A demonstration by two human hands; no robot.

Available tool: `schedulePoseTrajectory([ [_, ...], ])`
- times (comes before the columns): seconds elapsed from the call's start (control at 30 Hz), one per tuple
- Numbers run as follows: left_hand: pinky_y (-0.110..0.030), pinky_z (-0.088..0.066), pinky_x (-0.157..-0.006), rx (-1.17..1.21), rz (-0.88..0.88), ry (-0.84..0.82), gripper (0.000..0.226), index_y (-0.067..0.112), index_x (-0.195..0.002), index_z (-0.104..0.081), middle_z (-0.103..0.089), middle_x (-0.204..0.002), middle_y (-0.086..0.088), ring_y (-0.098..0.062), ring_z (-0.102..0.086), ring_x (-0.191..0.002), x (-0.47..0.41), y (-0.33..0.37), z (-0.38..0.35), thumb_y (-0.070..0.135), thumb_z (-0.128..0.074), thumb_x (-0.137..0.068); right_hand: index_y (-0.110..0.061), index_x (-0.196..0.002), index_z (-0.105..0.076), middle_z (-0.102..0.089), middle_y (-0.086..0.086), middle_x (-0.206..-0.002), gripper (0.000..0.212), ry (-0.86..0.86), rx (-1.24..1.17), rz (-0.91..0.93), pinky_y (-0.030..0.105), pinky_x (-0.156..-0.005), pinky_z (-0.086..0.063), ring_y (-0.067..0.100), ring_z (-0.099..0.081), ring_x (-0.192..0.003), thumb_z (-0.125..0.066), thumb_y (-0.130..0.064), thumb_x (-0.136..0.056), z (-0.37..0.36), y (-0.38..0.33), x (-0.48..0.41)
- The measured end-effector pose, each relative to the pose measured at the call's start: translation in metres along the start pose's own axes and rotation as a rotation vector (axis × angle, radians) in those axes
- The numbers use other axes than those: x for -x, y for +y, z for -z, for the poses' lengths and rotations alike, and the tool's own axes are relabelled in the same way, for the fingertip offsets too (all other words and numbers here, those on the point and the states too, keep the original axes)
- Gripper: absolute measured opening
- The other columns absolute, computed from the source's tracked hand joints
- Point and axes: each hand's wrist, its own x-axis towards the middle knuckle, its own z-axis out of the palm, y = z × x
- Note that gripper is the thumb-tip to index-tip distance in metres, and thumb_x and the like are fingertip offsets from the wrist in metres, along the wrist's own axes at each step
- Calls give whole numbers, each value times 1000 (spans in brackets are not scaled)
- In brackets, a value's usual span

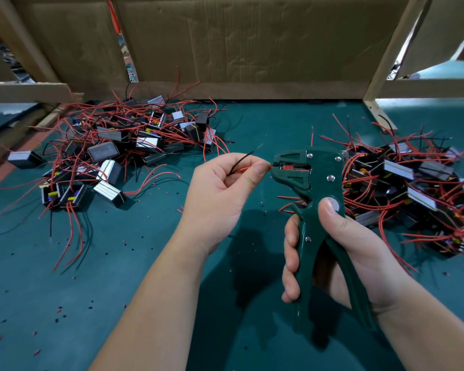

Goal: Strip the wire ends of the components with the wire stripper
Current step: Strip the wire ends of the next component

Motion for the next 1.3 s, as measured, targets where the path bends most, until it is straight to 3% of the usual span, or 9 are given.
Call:
schedulePoseTrajectory([
  [0.17,-12,-33,-51,59,89,31,25,18,-82,-46,-40,-60,14,-6,-40,-55,1,-2,-1,21,-33,-104,-7,-66,-62,-53,18,-59,62,172,-31,24,39,-47,-48,32,-54,-42,-74,-67,-58,-6,3,-4],
  [0.3,-17,-30,-54,-184,14,-68,28,20,-77,-45,-39,-64,4,-8,-34,-59,1,-7,-3,22,-35,-103,-10,-59,-56,-47,13,-52,55,283,-28,13,31,-42,-42,24,-45,-33,-61,-64,-70,-6,2,-6],
  [0.43,-15,-28,-50,-271,-12,-26,26,25,-76,-49,-42,-56,16,-1,-34,-51,-1,-11,2,25,-42,-101,-4,-80,-69,-57,17,-67,53,217,-142,110,45,-55,-53,34,-58,-54,-51,-53,-76,-1,-4,-8],
  [0.7,-18,-27,-46,-303,-129,93,19,24,-77,-55,-40,-51,13,-4,-30,-48,-5,-14,9,32,-50,-93,3,-111,-66,-64,24,-85,64,-59,-132,78,51,-69,-52,40,-62,-70,-77,-40,-65,5,-3,-2],
  [0.83,-20,-26,-43,-281,-134,110,22,20,-77,-56,-38,-45,13,-3,-27,-44,-5,-15,10,34,-50,-93,2,-111,-65,-64,26,-87,61,-114,-81,52,52,-72,-50,41,-62,-71,-76,-40,-67,5,0,0],
  [0.97,-22,-26,-42,-270,-149,125,20,27,-75,-56,-38,-44,13,-3,-27,-43,-4,-14,8,34,-50,-93,1,-106,-66,-64,28,-85,54,-154,-53,15,52,-73,-50,43,-62,-72,-76,-37,-69,3,-3,0],
  [1.13,-25,-26,-45,-173,-103,228,21,26,-73,-56,-38,-45,15,-4,-28,-45,-6,-14,9,35,-50,-91,4,-106,-62,-62,28,-84,52,-217,-107,-12,42,-66,-52,42,-63,-71,-75,-32,-72,3,-5,0],
  [1.3,-26,-27,-47,-109,-98,226,20,25,-72,-54,-39,-54,12,-9,-30,-50,-5,-12,5,34,-51,-90,1,-104,-65,-63,27,-83,52,-168,-82,35,48,-70,-51,44,-62,-71,-78,-34,-68,2,-3,1],
])
